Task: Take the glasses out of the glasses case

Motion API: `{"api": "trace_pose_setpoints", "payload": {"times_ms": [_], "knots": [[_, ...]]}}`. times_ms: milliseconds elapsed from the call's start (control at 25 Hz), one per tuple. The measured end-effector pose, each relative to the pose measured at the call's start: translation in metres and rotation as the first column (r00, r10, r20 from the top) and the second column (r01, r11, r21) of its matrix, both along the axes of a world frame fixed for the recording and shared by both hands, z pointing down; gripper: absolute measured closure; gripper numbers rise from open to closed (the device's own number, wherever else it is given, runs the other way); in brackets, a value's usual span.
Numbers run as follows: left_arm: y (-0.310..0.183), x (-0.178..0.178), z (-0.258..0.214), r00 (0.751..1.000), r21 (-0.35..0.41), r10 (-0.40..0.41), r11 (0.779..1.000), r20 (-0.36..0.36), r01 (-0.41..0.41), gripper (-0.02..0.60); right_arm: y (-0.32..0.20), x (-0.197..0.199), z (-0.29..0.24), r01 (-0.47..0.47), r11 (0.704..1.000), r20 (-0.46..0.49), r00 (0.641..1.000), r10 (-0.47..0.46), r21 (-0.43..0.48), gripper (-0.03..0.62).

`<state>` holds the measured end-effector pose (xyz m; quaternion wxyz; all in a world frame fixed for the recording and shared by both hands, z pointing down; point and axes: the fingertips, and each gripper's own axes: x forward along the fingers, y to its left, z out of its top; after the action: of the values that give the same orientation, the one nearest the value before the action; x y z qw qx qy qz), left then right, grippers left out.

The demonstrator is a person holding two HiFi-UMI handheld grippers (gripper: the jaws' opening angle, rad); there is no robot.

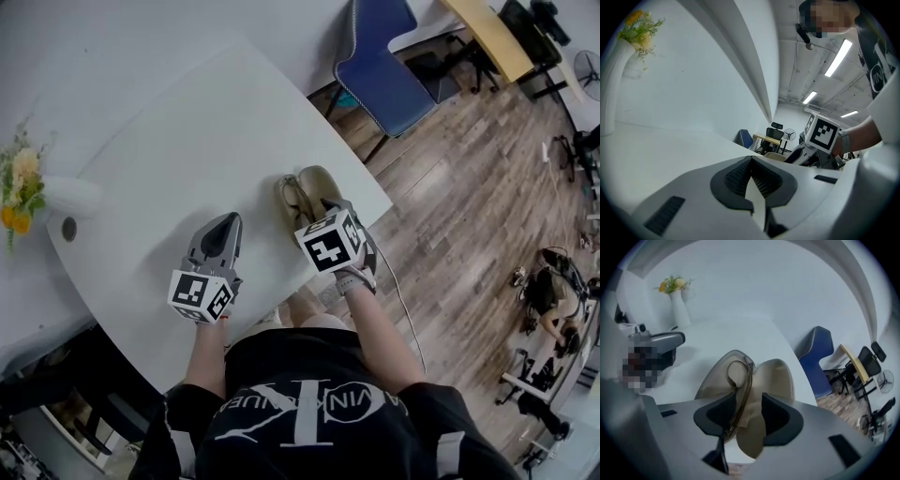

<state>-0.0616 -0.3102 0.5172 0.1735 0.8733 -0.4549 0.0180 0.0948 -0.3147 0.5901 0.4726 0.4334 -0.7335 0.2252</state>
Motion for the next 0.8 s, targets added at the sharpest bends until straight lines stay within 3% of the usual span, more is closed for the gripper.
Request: {"api": "trace_pose_setpoints", "payload": {"times_ms": [200,320,400,800], "knots": [[-0.005,-0.007,0.007,1.000,-0.014,-0.019,1.000,-0.004,0.019,0.568,0.007,-0.004,0.016,0.131,0.990,-0.133,0.981,-0.138,-0.061,0.418],[-0.006,-0.009,0.009,1.000,-0.023,-0.027,0.999,-0.004,0.027,0.568,0.008,-0.004,0.019,0.166,0.983,-0.177,0.968,-0.179,-0.083,0.464],[-0.006,-0.010,0.011,1.000,-0.029,-0.029,0.999,-0.003,0.029,0.568,0.009,-0.006,0.021,0.154,0.983,-0.164,0.972,-0.169,-0.100,0.512],[-0.002,-0.017,0.015,0.999,-0.040,-0.038,0.998,0.004,0.038,0.568,0.012,-0.006,0.022,0.083,0.991,-0.068,0.994,-0.090,-0.102,0.546]]}}
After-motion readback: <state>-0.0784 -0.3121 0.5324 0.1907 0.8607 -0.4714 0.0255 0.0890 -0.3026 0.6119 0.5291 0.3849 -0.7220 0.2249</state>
